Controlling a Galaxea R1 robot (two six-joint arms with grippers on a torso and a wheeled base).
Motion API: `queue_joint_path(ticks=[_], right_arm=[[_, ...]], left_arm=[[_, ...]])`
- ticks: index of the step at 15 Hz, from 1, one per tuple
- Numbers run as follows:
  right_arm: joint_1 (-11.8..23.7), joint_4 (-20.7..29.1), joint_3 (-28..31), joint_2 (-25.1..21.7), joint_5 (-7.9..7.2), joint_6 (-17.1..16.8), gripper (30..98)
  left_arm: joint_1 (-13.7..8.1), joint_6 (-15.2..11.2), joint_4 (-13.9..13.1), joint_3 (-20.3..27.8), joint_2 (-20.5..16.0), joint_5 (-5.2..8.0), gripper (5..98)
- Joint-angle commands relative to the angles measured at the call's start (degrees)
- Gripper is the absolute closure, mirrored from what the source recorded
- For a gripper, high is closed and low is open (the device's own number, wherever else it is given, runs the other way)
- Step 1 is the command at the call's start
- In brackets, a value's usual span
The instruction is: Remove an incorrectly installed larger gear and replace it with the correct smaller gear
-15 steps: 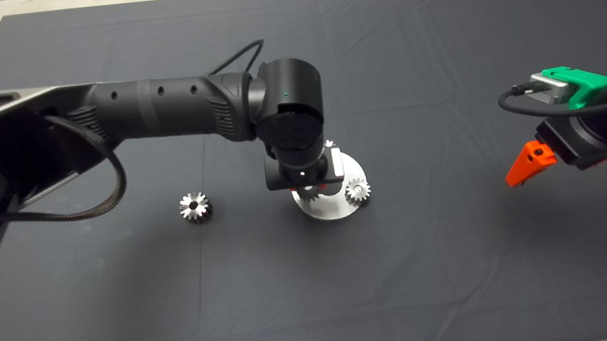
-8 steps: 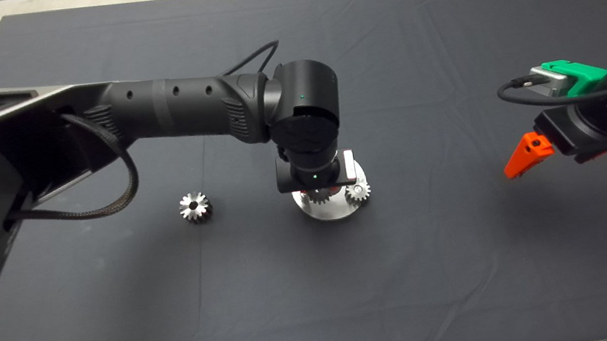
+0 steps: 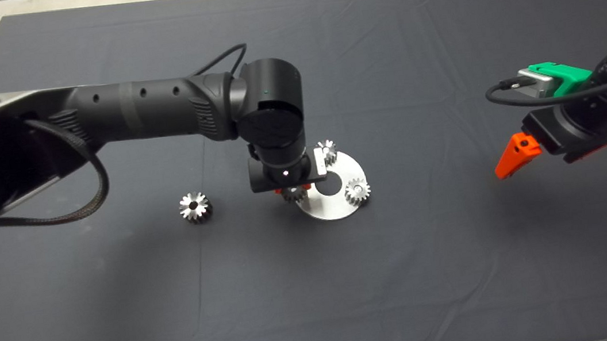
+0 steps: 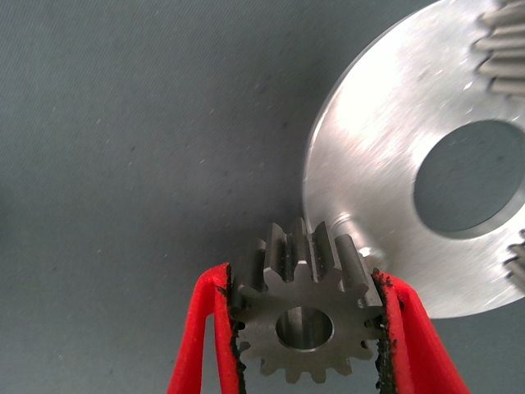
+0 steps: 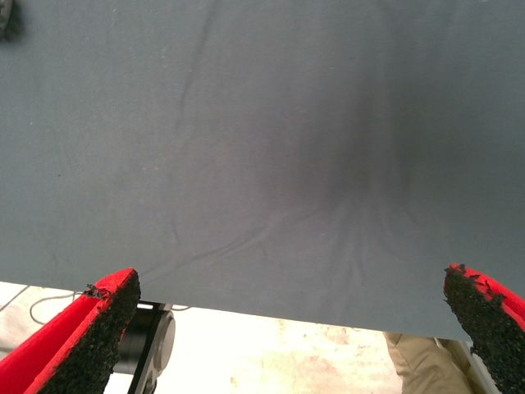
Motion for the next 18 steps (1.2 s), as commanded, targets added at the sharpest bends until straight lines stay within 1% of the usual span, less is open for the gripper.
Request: queue_joint_path(ticks=[1, 2, 3, 4, 5, 6, 10, 11, 13, 16, 18], right_arm=[[0.1, 0.8, -1.0, 0.7, -5.57, -0.5, 30.8], [0.1, 0.7, -1.4, 0.8, -5.57, -0.4, 30.8], [0.1, 0.7, -1.4, 0.8, -5.57, -0.5, 30.8], [0.1, 0.7, -1.4, 0.9, -5.57, -0.5, 30.8], [0.1, 0.5, -1.4, 0.9, -5.57, -0.4, 30.8], [0.2, 0.3, -1.4, 0.8, -5.57, -0.5, 30.8], [0.2, 0.2, -1.4, 0.8, -5.57, -0.5, 30.8], [0.2, 0.2, -1.4, 0.8, -5.57, -0.5, 30.8], [0.3, 0.2, -1.1, 0.8, -5.57, -0.5, 30.8], [0.3, 0.2, -1.2, 0.8, -5.57, -0.5, 30.8], [0.3, 0.2, -1.2, 0.9, -5.57, -0.5, 30.8]], left_arm=[[-1.6, 1.1, -3.9, 1.3, -0.1, 6.35, 80.0], [-1.7, 1.0, -5.3, 1.5, 0.7, 6.18, 80.0], [-1.8, 1.0, -5.9, 1.4, 2.0, 6.18, 80.0], [-1.9, 1.0, -6.3, 1.0, 3.4, 6.18, 80.0], [-2.6, 1.1, -6.7, -0.4, 4.4, 6.25, 80.0], [-2.8, 1.0, -6.7, -1.4, 5.0, 6.35, 80.0], [-2.8, 1.0, -6.7, -2.0, 5.0, 6.35, 79.9], [-2.8, 1.2, -6.7, -2.9, 4.9, 6.44, 80.0], [-2.8, 2.8, -6.5, -3.9, 4.5, 6.53, 80.0], [-2.7, 3.1, -6.4, -4.2, 4.4, 6.53, 80.2], [-2.6, 3.1, -5.9, -4.3, 4.4, 6.44, 80.2]])
